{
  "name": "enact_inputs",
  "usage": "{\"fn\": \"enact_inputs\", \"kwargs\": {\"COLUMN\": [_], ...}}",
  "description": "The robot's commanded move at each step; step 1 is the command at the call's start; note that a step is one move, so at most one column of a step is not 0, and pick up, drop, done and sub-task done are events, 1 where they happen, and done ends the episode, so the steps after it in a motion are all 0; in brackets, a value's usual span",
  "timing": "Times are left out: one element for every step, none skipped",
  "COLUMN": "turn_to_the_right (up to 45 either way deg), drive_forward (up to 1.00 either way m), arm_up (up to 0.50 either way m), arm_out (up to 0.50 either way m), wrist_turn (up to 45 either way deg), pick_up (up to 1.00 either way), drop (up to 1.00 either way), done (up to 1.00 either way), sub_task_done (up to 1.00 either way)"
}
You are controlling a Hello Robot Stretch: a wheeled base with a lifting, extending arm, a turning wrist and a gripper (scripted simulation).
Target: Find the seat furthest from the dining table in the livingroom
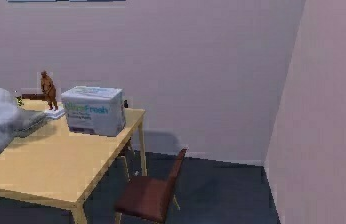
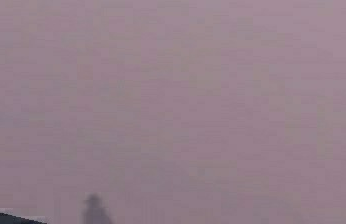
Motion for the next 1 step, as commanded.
{"fn": "enact_inputs", "kwargs": {"turn_to_the_right": [0.0], "drive_forward": [0.20], "arm_up": [0.00], "arm_out": [0.00], "wrist_turn": [0.0], "pick_up": [0.00], "drop": [0.00], "done": [0.00], "sub_task_done": [0.00]}}
